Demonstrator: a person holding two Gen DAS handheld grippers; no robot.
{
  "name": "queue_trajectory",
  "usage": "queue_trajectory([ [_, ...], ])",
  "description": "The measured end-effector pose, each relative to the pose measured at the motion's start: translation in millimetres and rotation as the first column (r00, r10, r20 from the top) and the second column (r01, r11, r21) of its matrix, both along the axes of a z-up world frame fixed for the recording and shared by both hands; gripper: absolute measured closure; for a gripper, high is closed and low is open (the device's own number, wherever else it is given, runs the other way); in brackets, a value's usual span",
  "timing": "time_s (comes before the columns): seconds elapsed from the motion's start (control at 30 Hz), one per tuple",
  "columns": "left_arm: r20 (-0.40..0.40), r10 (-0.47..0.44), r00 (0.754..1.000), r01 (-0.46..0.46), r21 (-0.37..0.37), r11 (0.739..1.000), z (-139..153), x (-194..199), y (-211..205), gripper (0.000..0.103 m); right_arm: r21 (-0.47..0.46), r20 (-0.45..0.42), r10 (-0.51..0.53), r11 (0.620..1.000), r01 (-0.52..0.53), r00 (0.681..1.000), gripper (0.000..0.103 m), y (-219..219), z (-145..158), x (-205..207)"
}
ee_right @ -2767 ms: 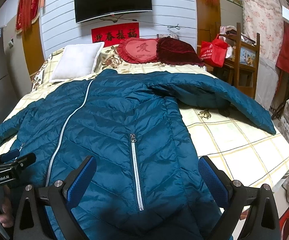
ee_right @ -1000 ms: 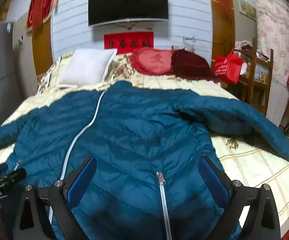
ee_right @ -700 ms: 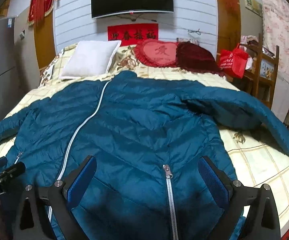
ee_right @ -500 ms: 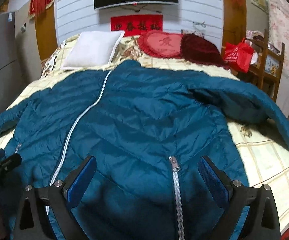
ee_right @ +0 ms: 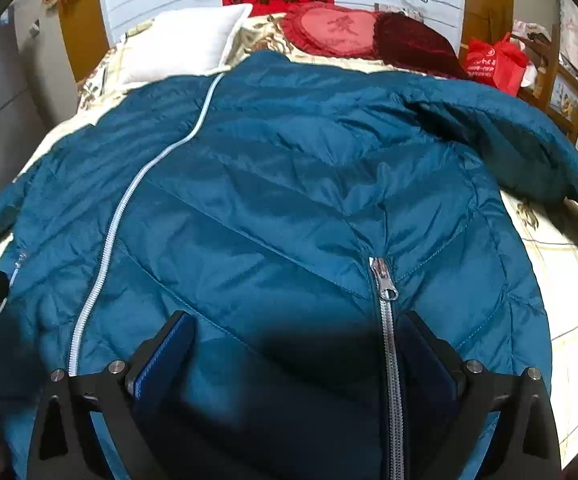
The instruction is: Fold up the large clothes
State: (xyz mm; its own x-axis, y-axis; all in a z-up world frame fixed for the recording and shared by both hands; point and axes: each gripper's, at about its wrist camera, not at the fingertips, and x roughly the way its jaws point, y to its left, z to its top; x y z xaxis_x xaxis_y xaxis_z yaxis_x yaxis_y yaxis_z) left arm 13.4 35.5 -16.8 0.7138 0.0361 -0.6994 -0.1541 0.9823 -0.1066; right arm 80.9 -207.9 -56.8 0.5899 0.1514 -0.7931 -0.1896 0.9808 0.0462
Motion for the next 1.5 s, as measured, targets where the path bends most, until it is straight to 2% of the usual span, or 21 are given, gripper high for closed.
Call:
queue_trajectory([
  [0.27, -0.007, -0.002, 1.0, 0.003, 0.005, 1.0, 0.4, 1.1, -0.9, 0.0, -0.036, -0.037, 0.003, 0.999, -0.005, 0.999, 0.0, 1.4, -10.0, 1.9],
  [0.47, -0.019, 0.021, 1.0, -0.021, 0.003, 1.0, -2.8, 0.9, 2.8, 0.0, -0.041, -0.033, -0.012, 0.999, 0.011, 0.999, 0.0, -0.5, -2.8, 1.7],
  [0.57, -0.006, 0.045, 0.999, -0.045, -0.003, 0.999, 1.9, -2.0, 9.3, 0.0, -0.016, 0.034, -0.029, 0.999, 0.03, 0.999, 0.0, -4.8, 13.9, -4.2],
  [0.67, -0.004, 0.06, 0.998, -0.061, -0.027, 0.998, 6.7, -2.5, 19.5, 0.0, 0.047, 0.127, -0.027, 0.999, 0.021, 0.992, 0.0, -11.4, 33.5, -16.3],
  [0.8, -0.032, 0.077, 0.996, -0.079, -0.051, 0.996, 6.7, -4.2, 36.5, 0.0, 0.08, 0.278, -0.003, 0.997, -0.02, 0.96, 0.0, -10.5, 58.9, -39.3],
  [0.87, -0.055, 0.103, 0.993, -0.106, -0.055, 0.993, 7.6, -6.0, 50.6, 0.0, 0.056, 0.351, 0.018, 0.998, -0.04, 0.936, 0.0, -5.1, 67.8, -51.8],
  [0.97, -0.049, 0.156, 0.987, -0.157, -0.03, 0.987, 22.3, -7.4, 78.8, 0.0, 0.013, 0.403, 0.042, 0.999, -0.051, 0.914, 0.0, 4.6, 73.8, -62.7],
  [1.1, 0.01, 0.22, 0.975, -0.22, 0.042, 0.975, 52.3, -9.9, 122.1, 0.0, -0.041, 0.391, 0.105, 0.994, -0.097, 0.914, 0.0, 17.5, 71.4, -63.1],
  [1.2, 0.041, 0.265, 0.963, -0.267, 0.064, 0.962, 55.6, -13.0, 148.2, 0.0, -0.117, 0.391, 0.18, 0.982, -0.145, 0.902, 0.0, 33.1, 66.3, -69.3],
  [1.37, 0.004, 0.359, 0.933, -0.359, -0.043, 0.933, 29.6, -19.4, 188.5, 0.0, -0.255, 0.385, 0.283, 0.947, -0.194, 0.878, 0.0, 59.4, 54.8, -79.5],
  [1.5, -0.041, 0.358, 0.933, -0.36, -0.064, 0.931, 15.3, -18.2, 195.2, 0.0, -0.261, 0.388, 0.278, 0.948, -0.184, 0.879, 0.0, 59.5, 53.1, -78.8],
])
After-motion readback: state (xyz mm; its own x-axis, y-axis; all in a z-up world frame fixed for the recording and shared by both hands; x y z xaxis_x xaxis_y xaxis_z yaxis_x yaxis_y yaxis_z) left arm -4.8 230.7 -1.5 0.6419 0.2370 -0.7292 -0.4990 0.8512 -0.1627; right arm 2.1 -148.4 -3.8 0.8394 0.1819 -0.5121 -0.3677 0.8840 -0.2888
